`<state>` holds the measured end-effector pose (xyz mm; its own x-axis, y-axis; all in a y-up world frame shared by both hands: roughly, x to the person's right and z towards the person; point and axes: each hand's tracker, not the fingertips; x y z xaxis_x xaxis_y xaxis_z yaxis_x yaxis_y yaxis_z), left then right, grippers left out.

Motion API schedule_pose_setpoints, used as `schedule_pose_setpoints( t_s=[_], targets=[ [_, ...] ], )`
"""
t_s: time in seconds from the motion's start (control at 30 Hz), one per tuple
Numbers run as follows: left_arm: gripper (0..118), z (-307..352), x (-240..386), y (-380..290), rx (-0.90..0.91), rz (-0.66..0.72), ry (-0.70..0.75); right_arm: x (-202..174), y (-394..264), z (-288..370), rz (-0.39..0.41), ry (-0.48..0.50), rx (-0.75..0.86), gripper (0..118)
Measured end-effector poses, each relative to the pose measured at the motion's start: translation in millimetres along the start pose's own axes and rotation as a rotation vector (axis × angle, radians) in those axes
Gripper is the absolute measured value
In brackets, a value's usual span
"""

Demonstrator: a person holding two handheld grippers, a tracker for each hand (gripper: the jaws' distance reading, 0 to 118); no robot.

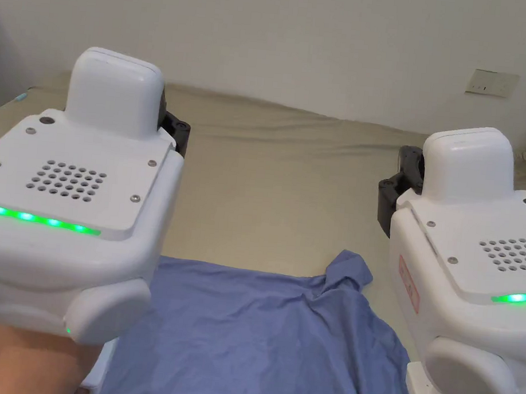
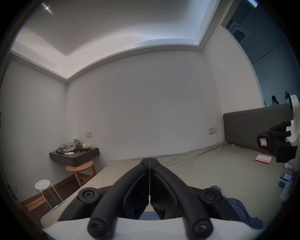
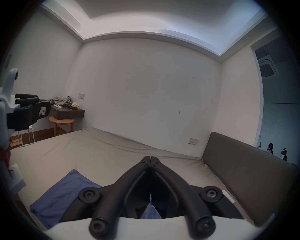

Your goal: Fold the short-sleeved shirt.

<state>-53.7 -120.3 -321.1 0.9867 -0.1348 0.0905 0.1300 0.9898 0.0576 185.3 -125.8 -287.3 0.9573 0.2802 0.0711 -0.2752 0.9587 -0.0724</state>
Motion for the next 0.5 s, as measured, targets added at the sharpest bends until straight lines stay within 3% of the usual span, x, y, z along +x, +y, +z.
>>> schedule_pose_setpoints(
  t_s=[0.17, 0.4, 0.43, 0.5],
  targets=[
    [0, -31.2, -4.6, -42.2, -0.130, 0.004, -0.053, -1.4, -26.1, -28.7, -0.021, 0.017, -0.061, 0],
    [1, -110.2, -43.9, -184.5, -0.521, 0.003, -0.027, 5.4, -76.7, -76.6, -0.013, 0.019, -0.185, 0],
    [8, -127.1, -56.4, -207.9, -0.579, 0.020, -0.027, 8.0, -83.4, -83.4, -0.007, 0.015, -0.204, 0],
    [70, -163.2, -83.2, -245.8, -0.733, 0.067, -0.054, 14.6, -96.3, -96.8, 0.005, -0.002, -0.231, 0]
  ],
)
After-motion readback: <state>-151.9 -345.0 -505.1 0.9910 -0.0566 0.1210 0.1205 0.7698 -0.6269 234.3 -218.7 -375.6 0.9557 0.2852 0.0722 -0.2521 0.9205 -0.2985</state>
